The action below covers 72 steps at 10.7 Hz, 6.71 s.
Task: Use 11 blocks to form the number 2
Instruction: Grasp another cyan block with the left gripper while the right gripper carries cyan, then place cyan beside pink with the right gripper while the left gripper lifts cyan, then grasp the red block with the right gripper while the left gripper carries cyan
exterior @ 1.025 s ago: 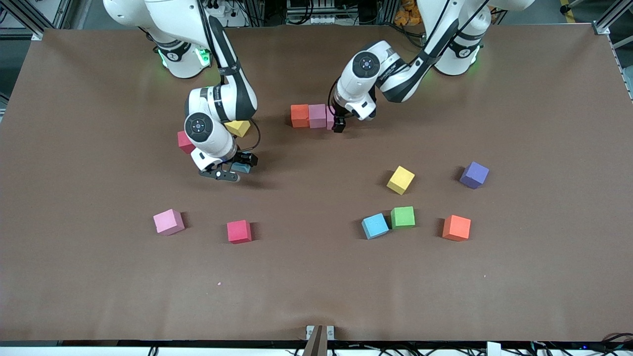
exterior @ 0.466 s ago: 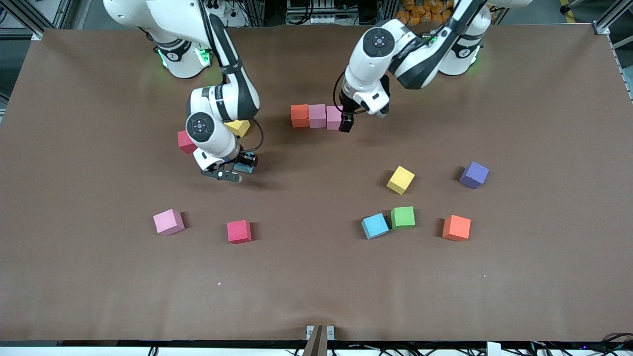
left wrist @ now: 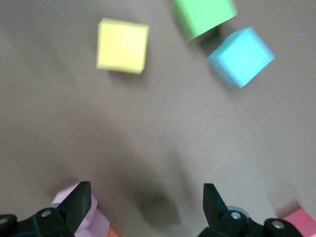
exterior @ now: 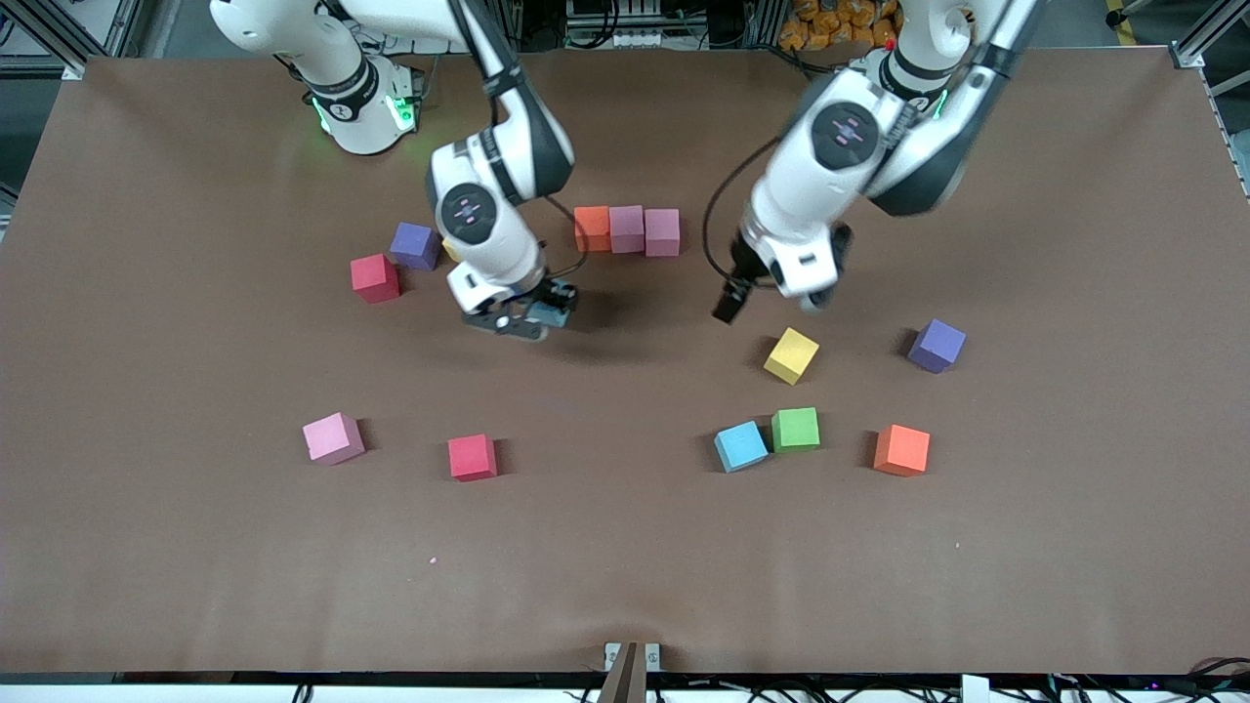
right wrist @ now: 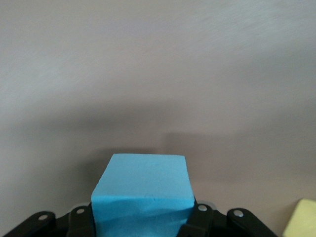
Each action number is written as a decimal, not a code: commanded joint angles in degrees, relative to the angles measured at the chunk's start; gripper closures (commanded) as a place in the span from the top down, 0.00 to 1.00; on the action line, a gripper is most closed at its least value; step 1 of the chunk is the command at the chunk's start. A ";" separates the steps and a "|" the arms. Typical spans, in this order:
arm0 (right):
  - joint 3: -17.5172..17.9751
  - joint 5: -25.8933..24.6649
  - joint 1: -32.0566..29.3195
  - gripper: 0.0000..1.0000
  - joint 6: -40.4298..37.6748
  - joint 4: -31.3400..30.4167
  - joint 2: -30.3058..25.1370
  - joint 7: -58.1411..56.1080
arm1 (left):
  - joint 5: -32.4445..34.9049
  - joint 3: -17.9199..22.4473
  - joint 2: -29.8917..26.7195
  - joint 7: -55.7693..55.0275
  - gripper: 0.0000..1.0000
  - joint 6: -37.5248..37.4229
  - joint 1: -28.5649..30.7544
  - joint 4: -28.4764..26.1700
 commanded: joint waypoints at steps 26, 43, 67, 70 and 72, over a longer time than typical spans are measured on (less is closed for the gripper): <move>1.23 -0.86 15.37 0.25 -0.13 18.21 19.35 16.21 | 13.28 16.18 38.04 43.13 1.00 -2.20 -11.24 38.02; -18.70 -1.74 15.65 1.00 -11.02 18.56 16.54 3.42 | 10.29 14.34 35.16 39.63 0.41 0.87 -12.73 31.10; 4.57 -7.01 -32.00 0.94 -7.60 38.96 28.23 -35.03 | 13.46 9.32 19.94 36.36 0.40 12.03 -23.81 2.51; 4.65 -6.84 -31.74 0.25 -8.57 38.87 27.53 -35.47 | 14.59 9.32 20.11 37.42 0.40 12.03 -23.81 2.43; 4.65 -6.92 -30.51 0.24 -11.71 38.87 26.13 -36.69 | 14.60 8.80 20.11 37.33 0.39 12.03 -23.89 2.34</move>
